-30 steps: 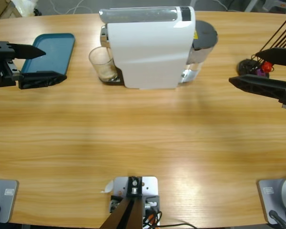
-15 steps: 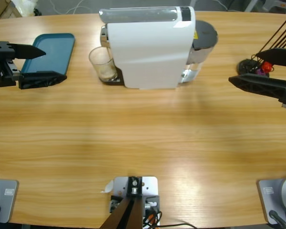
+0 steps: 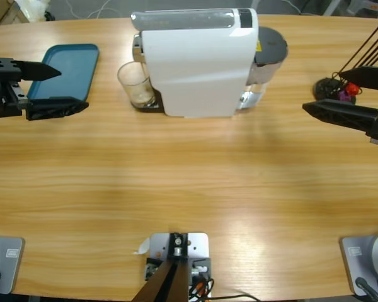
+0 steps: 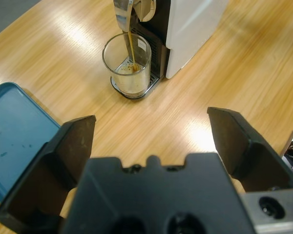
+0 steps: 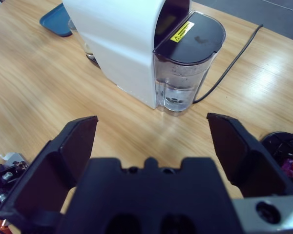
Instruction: Pour coffee
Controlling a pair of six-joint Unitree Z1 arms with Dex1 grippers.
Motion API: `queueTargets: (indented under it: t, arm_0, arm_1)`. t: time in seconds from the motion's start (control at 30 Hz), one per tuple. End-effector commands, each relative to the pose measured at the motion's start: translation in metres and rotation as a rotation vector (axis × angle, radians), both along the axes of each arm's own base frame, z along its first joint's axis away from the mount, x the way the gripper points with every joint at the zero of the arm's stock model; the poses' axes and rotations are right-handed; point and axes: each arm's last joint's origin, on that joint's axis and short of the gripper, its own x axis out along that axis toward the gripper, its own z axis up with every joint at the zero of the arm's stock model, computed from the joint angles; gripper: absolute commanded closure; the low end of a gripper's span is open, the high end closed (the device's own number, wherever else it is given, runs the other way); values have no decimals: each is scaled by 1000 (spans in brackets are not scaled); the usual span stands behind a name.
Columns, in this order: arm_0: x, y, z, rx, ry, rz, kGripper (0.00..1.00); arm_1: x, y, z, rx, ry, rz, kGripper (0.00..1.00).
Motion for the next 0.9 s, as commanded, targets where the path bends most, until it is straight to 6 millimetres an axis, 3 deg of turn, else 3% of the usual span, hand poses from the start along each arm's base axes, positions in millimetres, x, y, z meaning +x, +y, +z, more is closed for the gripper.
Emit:
queueTargets:
  t: [0.03, 0.9]
  arm_0:
    - [-1, -1, -17, 31, 57, -6, 0]
    - [0, 3, -19, 35, 58, 16, 0]
  arm_1:
    - [-4, -6, -6, -1, -6, -30, 0]
    - [-4, -6, -7, 2, -5, -33, 0]
